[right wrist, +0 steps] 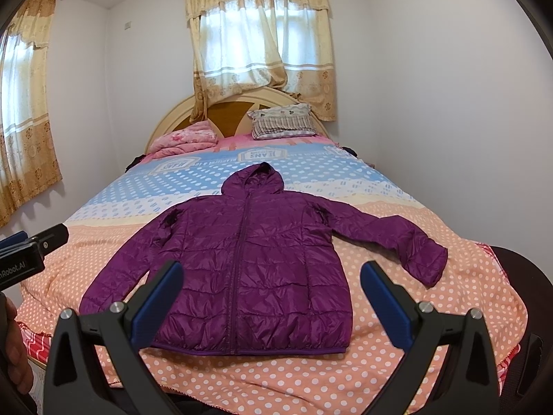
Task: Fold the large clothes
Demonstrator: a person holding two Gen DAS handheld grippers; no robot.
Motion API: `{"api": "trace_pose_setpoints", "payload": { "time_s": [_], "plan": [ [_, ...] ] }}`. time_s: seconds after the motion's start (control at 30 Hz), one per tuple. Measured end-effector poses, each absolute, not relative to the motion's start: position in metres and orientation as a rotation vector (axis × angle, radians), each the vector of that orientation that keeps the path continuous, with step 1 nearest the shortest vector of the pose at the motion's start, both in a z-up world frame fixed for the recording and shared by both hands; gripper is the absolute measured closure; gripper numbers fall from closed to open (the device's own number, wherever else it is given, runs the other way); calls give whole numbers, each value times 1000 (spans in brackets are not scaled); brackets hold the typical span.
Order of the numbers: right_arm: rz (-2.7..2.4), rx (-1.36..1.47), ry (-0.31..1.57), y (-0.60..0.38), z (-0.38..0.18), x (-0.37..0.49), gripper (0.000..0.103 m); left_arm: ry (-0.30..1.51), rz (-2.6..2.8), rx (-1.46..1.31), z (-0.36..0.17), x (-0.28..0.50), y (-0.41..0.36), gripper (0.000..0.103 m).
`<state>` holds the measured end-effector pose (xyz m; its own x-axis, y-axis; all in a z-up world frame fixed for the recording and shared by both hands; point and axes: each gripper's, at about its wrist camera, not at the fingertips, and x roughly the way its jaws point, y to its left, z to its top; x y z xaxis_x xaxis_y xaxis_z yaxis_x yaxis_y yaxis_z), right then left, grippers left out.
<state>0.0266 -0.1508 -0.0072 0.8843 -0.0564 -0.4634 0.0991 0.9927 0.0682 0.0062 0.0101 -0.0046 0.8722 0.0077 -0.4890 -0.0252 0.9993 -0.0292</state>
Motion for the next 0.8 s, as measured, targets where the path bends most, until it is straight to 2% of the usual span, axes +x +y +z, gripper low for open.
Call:
{"api": "trace_pose_setpoints", "payload": {
  "time_s": [0.53,0.8],
  "plan": [
    [-85,100,507,-154,-17,32,0,547,13,-40,-13,14,10,1],
    [-97,109,530,-167,-34,45,0,605,13,-27,-38,36,9,1]
  ]
}}
